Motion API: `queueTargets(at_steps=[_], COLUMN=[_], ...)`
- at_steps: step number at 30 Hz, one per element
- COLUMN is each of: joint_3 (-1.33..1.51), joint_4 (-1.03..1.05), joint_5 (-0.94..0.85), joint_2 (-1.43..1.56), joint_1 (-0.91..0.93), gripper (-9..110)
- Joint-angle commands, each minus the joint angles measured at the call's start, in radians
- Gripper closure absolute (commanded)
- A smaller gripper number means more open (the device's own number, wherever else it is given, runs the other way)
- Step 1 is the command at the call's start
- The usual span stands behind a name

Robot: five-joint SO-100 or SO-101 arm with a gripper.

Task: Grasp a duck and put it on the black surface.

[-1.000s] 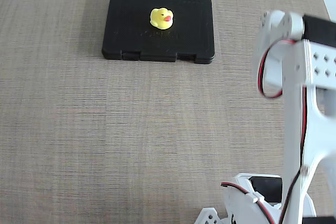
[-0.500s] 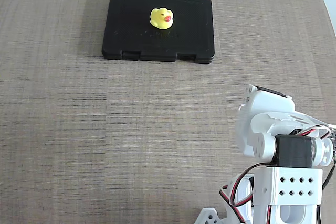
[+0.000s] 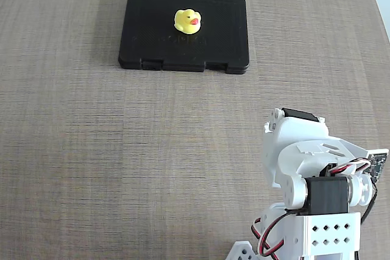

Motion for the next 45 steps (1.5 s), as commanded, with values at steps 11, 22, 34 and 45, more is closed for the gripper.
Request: queueTargets(at_steps=[11, 22, 34, 45], joint_3=[-0.003, -0.011, -0.012, -0.011], joint_4=[0.08, 0.092, 0.094, 0.091], joint_5=[0.005, -0.005, 0.003, 0.003], joint_2=[0.071, 0.071, 0.071, 0.071], joint_1=[-0.005, -0.009, -0.009, -0.008], gripper=[102, 102, 102, 101])
